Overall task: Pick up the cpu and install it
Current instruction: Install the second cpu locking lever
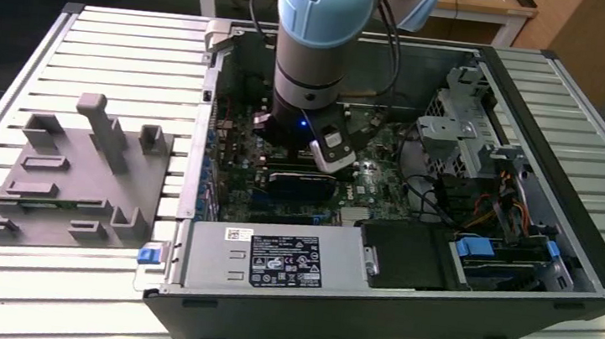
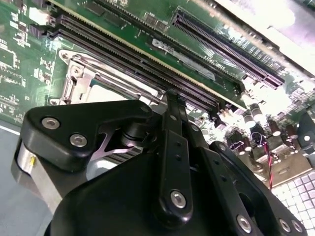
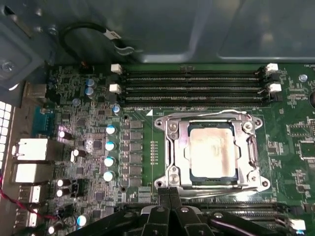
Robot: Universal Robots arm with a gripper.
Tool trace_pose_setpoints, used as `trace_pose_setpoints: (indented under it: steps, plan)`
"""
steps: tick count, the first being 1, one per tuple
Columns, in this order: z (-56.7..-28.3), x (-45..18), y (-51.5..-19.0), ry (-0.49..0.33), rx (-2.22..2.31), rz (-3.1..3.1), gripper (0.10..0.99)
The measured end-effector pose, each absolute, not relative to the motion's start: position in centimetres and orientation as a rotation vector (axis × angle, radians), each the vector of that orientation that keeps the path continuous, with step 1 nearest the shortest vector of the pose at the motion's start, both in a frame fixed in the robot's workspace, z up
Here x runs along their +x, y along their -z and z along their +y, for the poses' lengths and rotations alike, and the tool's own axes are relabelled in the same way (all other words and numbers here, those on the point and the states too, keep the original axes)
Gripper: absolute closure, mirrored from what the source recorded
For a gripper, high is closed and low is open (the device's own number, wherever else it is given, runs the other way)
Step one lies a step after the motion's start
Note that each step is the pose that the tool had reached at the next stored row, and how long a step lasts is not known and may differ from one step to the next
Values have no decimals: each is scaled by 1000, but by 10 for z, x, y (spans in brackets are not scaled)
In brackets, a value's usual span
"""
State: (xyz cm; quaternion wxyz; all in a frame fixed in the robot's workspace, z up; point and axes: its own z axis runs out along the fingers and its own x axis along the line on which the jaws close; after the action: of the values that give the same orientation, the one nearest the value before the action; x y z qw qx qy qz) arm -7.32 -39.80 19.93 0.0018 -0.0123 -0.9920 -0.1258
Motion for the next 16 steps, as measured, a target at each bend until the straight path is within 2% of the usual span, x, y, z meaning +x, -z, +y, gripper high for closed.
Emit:
trace_pose_setpoints:
  steps: [16]
  plan:
    - [-397,-76,-193,459,-39,-3104,980]
